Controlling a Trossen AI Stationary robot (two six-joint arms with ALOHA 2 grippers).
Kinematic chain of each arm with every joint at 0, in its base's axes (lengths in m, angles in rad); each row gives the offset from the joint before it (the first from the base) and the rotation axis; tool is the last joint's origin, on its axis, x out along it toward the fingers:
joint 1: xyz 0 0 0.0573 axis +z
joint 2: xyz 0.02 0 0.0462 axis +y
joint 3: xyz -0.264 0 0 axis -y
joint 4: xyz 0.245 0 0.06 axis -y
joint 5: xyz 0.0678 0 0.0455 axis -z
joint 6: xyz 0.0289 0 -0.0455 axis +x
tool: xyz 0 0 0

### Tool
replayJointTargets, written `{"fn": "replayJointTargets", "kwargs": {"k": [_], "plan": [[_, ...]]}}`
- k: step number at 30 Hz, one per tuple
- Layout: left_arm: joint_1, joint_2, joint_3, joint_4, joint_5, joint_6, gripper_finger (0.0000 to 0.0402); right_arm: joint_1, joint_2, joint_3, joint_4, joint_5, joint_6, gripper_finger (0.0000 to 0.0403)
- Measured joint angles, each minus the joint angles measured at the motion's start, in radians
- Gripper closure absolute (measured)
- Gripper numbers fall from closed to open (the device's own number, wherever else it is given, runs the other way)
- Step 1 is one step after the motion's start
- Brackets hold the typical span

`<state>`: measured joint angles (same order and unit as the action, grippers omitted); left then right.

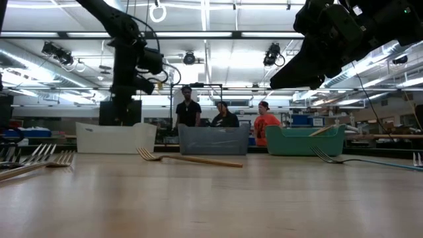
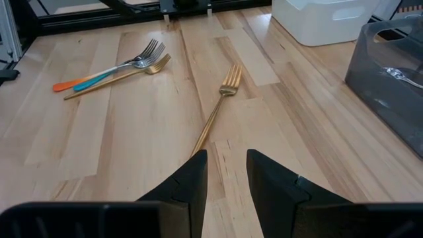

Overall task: Sort silverware by color (type)
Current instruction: Put the blue fork into the white bin

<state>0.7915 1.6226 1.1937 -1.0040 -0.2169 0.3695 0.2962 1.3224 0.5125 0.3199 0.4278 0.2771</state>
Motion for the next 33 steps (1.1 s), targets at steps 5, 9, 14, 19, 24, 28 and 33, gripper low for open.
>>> {"fn": "replayJointTargets", "kwargs": {"k": [5, 9, 14, 19, 24, 28, 33], "plan": [[-0.064, 0.000, 0.077, -0.044, 0.000, -0.007, 0.0276, 0.000, 0.000, 0.000, 0.000, 0.000, 0.000, 0.0286], [-0.116, 0.000, 0.130, -0.066, 0.000, -0.028, 0.0276, 0.000, 0.000, 0.000, 0.000, 0.000, 0.000, 0.0286], [-0.187, -0.001, 0.161, -0.080, 0.000, -0.054, 0.0276, 0.000, 0.000, 0.000, 0.000, -0.001, 0.000, 0.0286], [-0.261, -0.001, 0.161, -0.091, 0.000, -0.079, 0.0276, 0.000, 0.000, 0.000, 0.000, -0.001, 0.000, 0.0286], [-0.334, -0.001, 0.161, -0.100, 0.000, -0.101, 0.0276, 0.000, 0.000, 0.000, 0.000, -0.001, 0.000, 0.0286], [-0.384, -0.001, 0.161, -0.101, 0.000, -0.124, 0.0276, 0.000, 0.000, 0.000, 0.000, -0.001, 0.000, 0.0286], [-0.437, -0.001, 0.161, -0.100, 0.000, -0.153, 0.0276, 0.000, 0.000, 0.000, -0.001, 0.000, 0.001, 0.0286]]}}
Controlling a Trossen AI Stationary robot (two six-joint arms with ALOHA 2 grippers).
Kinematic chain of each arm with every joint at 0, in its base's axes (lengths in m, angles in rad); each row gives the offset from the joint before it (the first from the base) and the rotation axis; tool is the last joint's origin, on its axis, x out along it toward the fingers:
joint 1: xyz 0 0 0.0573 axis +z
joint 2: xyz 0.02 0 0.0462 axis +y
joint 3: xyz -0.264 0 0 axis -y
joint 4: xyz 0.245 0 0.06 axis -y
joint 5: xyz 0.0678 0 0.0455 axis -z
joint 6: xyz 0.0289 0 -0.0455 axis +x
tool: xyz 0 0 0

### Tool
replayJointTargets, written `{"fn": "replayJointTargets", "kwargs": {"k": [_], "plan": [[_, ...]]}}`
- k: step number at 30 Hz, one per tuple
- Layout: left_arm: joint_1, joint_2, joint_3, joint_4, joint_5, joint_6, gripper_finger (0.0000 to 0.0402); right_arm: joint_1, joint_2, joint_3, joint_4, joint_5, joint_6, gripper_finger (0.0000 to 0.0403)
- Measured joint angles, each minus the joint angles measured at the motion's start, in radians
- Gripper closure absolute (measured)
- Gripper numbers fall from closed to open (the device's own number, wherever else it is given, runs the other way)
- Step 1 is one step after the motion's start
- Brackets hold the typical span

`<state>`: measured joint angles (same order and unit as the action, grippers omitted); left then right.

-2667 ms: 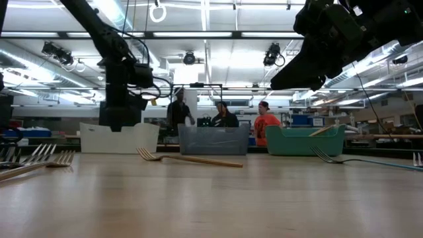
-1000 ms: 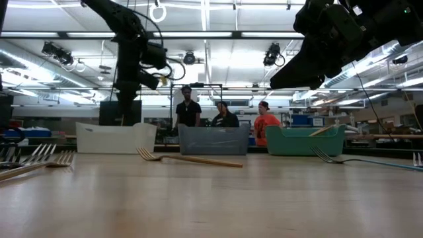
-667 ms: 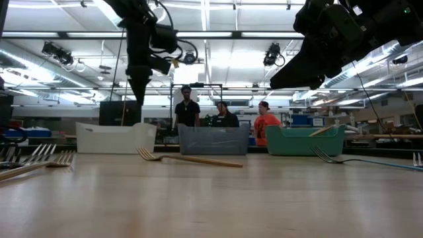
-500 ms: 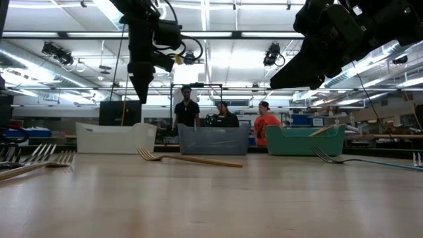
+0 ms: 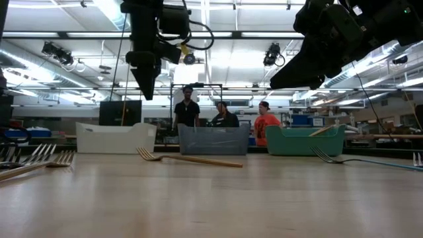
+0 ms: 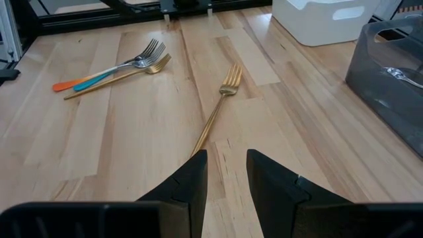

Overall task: Sort silverware by color (type)
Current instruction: Put the blue fork into the white bin

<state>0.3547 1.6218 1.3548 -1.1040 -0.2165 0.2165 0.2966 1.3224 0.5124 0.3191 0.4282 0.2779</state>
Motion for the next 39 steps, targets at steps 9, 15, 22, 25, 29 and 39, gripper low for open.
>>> {"fn": "replayJointTargets", "kwargs": {"k": [9, 15, 22, 25, 29, 39], "plan": [[-0.087, 0.000, 0.000, 0.018, 0.000, -0.057, 0.0276, -0.006, 0.000, 0.041, -0.231, 0.059, 0.177, 0.0287], [-0.130, 0.000, 0.000, 0.021, 0.000, -0.076, 0.0276, 0.000, 0.000, 0.190, -0.733, 0.050, 0.429, 0.0293], [-0.145, 0.000, 0.000, 0.048, 0.000, -0.076, 0.0276, 0.002, 0.000, 0.161, -0.879, -0.045, 0.619, 0.0293], [-0.145, 0.000, 0.000, 0.047, 0.000, -0.076, 0.0276, 0.002, 0.000, 0.155, -0.889, -0.079, 0.639, 0.0293], [-0.145, 0.000, 0.000, 0.038, -0.010, -0.075, 0.0276, 0.029, 0.000, 0.155, -0.896, -0.088, 0.661, 0.0293], [-0.145, 0.001, 0.000, 0.035, -0.012, -0.066, 0.0276, 0.100, 0.124, 0.154, -0.900, -0.104, 0.700, 0.0294]]}}
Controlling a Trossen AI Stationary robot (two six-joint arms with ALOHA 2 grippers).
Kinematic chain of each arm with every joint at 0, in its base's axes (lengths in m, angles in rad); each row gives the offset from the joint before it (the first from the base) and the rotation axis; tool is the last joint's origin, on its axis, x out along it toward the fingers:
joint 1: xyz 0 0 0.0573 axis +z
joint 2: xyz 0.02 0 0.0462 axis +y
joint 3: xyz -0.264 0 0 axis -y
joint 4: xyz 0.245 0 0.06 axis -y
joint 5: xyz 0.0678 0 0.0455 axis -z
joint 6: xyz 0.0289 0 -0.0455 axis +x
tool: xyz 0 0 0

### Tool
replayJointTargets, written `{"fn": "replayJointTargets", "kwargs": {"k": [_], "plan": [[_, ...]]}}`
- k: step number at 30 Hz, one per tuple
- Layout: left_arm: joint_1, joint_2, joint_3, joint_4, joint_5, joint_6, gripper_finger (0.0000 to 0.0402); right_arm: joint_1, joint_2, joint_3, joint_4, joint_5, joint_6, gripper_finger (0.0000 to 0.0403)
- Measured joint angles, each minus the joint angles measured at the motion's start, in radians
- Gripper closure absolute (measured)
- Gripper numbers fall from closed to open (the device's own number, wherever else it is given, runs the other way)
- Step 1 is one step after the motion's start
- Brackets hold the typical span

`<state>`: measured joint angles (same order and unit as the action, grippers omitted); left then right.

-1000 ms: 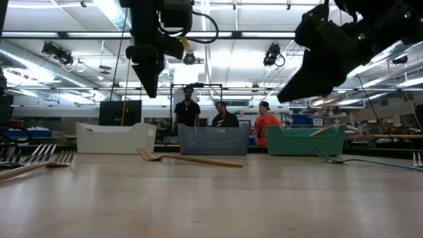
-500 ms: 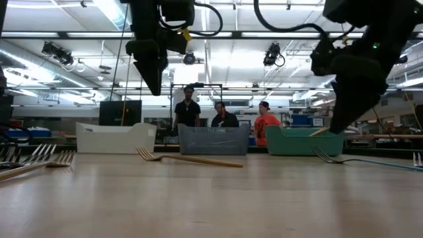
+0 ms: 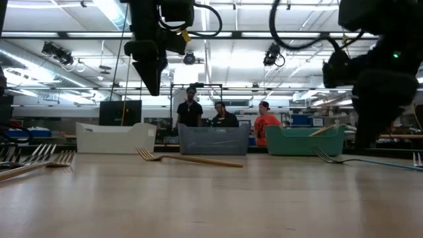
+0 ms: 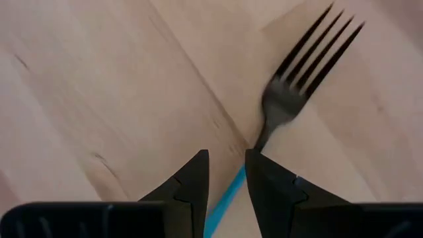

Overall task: Sort silverware by color (type)
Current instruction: Put the blue fork into the white bin

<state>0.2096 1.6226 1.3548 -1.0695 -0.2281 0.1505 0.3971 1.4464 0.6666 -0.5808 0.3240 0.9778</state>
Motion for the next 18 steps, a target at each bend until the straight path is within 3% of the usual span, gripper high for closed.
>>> {"fn": "replayJointTargets", "kwargs": {"k": [10, 18], "plan": [[0.000, 0.000, 0.000, 0.005, 0.000, 0.015, 0.0276, 0.028, 0.088, 0.023, -0.007, 0.042, 0.049, 0.0294], [0.000, 0.000, 0.000, 0.011, 0.000, 0.018, 0.0276, 0.027, 0.080, 0.019, -0.003, -0.028, 0.065, 0.0306]]}}
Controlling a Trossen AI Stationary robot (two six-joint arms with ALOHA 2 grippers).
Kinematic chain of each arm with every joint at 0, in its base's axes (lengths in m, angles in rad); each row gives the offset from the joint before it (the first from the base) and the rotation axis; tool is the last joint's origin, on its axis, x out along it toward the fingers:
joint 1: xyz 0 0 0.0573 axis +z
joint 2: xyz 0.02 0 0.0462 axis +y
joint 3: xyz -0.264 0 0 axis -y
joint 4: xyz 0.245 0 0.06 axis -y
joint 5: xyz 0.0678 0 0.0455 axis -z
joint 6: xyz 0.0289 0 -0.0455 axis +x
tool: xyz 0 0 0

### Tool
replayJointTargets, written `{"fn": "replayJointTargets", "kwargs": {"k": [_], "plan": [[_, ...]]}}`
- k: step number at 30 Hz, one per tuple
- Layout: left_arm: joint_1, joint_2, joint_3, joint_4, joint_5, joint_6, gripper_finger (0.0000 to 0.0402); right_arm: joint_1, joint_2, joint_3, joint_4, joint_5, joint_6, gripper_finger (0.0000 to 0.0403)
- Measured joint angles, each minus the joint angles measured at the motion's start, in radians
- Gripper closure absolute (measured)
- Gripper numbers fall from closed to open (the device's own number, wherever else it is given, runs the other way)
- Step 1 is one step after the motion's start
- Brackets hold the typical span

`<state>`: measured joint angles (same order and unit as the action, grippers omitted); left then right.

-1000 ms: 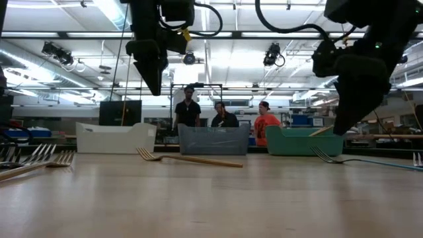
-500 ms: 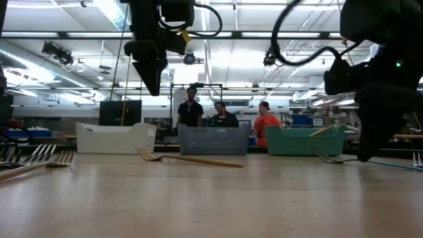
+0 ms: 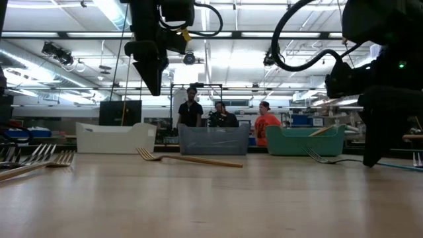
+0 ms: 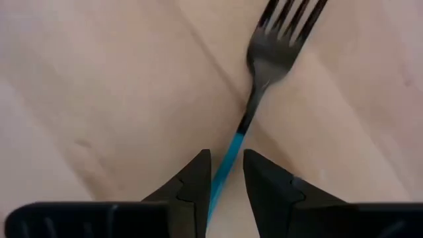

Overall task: Sort silverware by color (type)
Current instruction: Put the blue fork into the white bin

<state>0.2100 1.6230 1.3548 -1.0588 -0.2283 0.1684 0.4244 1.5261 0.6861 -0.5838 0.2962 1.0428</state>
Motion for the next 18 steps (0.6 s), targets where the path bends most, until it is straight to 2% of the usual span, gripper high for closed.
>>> {"fn": "replayJointTargets", "kwargs": {"k": [10, 18], "plan": [[-0.001, 0.000, 0.000, 0.002, 0.000, 0.000, 0.0276, -0.002, 0.000, 0.000, 0.019, 0.016, -0.049, 0.0390], [-0.045, 0.000, 0.000, 0.039, 0.001, 0.063, 0.0276, -0.010, -0.012, 0.000, 0.090, 0.059, -0.122, 0.0390]]}}
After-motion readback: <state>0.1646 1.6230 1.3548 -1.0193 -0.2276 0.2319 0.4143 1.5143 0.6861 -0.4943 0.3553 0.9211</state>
